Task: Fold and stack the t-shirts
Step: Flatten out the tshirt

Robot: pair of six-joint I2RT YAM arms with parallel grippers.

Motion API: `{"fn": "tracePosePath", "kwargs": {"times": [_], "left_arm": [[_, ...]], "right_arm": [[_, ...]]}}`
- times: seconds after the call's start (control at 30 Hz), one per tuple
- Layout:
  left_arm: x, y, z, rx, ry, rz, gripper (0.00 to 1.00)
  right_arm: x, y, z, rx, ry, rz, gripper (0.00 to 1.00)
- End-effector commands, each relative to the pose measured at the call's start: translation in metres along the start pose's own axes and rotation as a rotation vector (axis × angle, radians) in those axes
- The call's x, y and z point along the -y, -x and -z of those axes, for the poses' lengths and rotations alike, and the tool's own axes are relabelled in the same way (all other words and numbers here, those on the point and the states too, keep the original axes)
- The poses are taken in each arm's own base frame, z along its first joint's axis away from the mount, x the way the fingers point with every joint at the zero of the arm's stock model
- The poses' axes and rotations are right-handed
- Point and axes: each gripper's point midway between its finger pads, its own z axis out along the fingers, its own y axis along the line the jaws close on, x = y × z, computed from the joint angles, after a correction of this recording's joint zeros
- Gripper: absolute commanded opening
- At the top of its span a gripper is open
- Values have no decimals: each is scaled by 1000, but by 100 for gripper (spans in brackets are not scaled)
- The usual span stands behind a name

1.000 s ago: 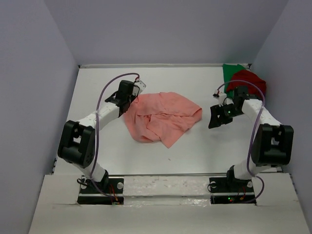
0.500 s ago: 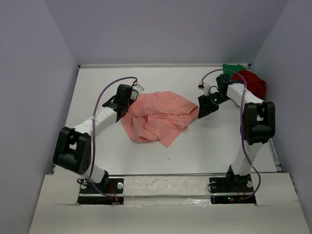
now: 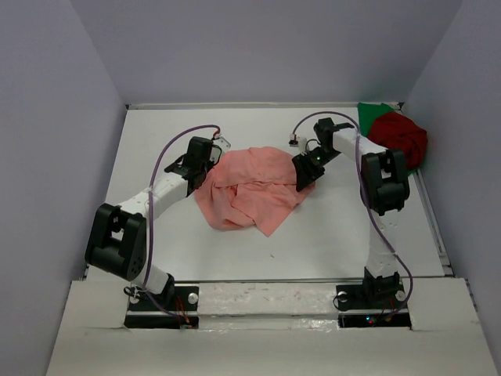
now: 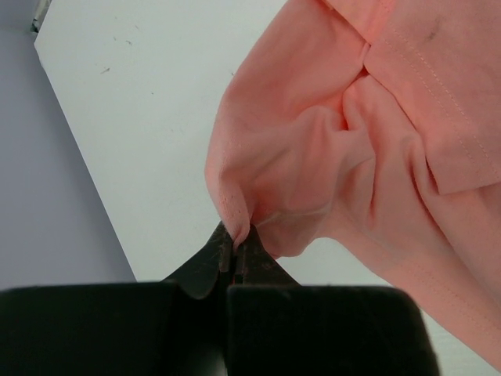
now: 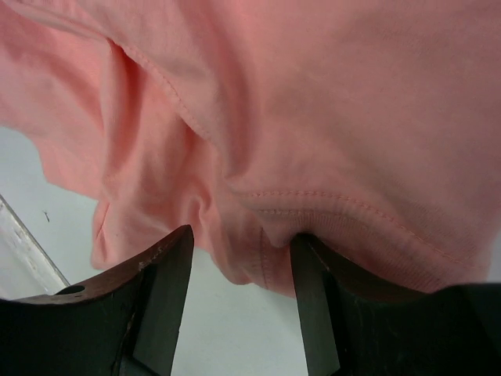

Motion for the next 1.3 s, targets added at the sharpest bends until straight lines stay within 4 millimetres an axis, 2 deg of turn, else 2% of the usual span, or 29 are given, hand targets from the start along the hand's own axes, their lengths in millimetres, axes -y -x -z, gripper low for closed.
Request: {"fn": "tracePosePath", "kwargs": {"times": [0.0,0.23,0.4,0.5,0.53,0.6,0.63,0.73,0.83,0.93,0.97,1.0,1.07,1.1,1.13,1.17,1.27], "left_arm": [[-7,-4,6,-8,24,7,0],[-2,-8,5,-16,9,0,0],[-1,-10,5,-15,4,0,0],[-2,-11,5,-15,7,-2,0],[-2,-10,6,-14,8,-2,0],[-4,-11,6,-15,15,-4,0],[-4,-11,6,-13,16,-2,0],[-11,-12,6,-12,37,3,0],[-26,-5,12,7,91,11,0],[-49,1,21,16,162,7,0],[-61,5,27,28,203,12,0],[-72,6,30,34,230,15,0],[-98,18,45,75,293,15,0],[-113,16,51,77,330,28,0],[-131,23,66,109,370,48,0],[-145,29,75,140,405,61,0],[-185,35,107,196,501,97,0]], "right_arm": [[-6,11,-4,-14,7,45,58],[3,24,-7,-20,-23,63,58],[5,27,-10,-36,-36,66,57],[10,20,-12,-59,-54,53,47],[10,17,-13,-65,-58,51,32],[13,12,-12,-77,-79,53,12],[13,2,-15,-98,-81,43,0],[12,-3,-5,-105,-125,59,0],[3,-5,12,-93,-155,83,0],[-11,9,44,-37,-213,137,0],[-9,13,59,-16,-252,146,0],[-17,24,84,42,-295,171,0],[-17,36,121,120,-367,182,0],[-19,41,138,157,-397,185,0],[-28,46,163,212,-437,206,0],[-26,47,184,248,-481,206,0],[-39,46,228,322,-572,233,0]]}}
